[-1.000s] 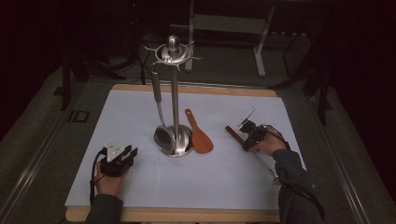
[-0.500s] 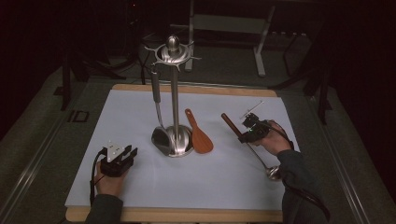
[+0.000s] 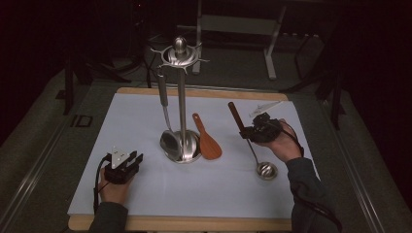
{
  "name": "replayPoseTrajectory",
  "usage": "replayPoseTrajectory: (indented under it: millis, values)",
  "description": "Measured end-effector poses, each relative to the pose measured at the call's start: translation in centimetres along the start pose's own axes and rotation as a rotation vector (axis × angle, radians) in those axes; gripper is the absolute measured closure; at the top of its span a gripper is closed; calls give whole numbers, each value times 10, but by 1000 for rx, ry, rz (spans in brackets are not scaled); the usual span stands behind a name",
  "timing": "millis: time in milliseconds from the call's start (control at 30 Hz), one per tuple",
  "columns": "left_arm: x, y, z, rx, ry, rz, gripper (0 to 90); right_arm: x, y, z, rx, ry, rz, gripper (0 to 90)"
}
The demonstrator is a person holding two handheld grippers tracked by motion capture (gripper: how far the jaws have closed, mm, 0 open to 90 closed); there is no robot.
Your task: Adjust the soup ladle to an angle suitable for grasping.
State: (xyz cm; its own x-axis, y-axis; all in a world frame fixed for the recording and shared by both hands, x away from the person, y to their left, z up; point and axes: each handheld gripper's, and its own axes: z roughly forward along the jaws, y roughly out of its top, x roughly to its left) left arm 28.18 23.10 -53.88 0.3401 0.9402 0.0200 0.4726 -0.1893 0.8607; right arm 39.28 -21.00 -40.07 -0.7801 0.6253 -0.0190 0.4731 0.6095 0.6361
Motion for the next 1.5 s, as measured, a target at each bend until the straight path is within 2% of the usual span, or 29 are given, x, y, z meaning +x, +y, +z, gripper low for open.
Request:
replayPoseTrajectory:
  millis: [167,333,400,600,967,1233,1500]
  values:
    - [0,0,0,-2,1,-2,702,12,9,-4,-86,18,-21,743]
    - [0,0,0,-3,1,-4,702,23,15,-5,-135,31,-47,743]
    - [0,0,0,-3,1,-4,702,31,19,-5,-175,34,-63,743]
    - [0,0,0,-3,1,-4,702,45,25,-7,-245,52,-88,742]
    - [0,0,0,-3,2,-4,702,63,37,-11,-335,71,-108,742]
    - [0,0,0,-3,1,-4,702,77,44,-15,-399,60,-111,742]
    - [0,0,0,-1,0,-3,702,87,52,-19,-438,61,-119,742]
